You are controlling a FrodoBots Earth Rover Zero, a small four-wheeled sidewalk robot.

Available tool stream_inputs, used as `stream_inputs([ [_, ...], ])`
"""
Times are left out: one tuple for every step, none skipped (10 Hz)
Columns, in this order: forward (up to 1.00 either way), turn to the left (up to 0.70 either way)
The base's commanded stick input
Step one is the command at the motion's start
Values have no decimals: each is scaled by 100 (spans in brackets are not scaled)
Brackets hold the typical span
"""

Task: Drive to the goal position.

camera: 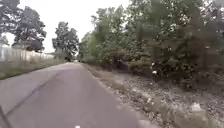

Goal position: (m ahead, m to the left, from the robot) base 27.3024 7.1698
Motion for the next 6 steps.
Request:
stream_inputs([
  [100,0],
  [100,0],
  [100,0],
  [100,0],
  [88,1],
  [67,3],
])
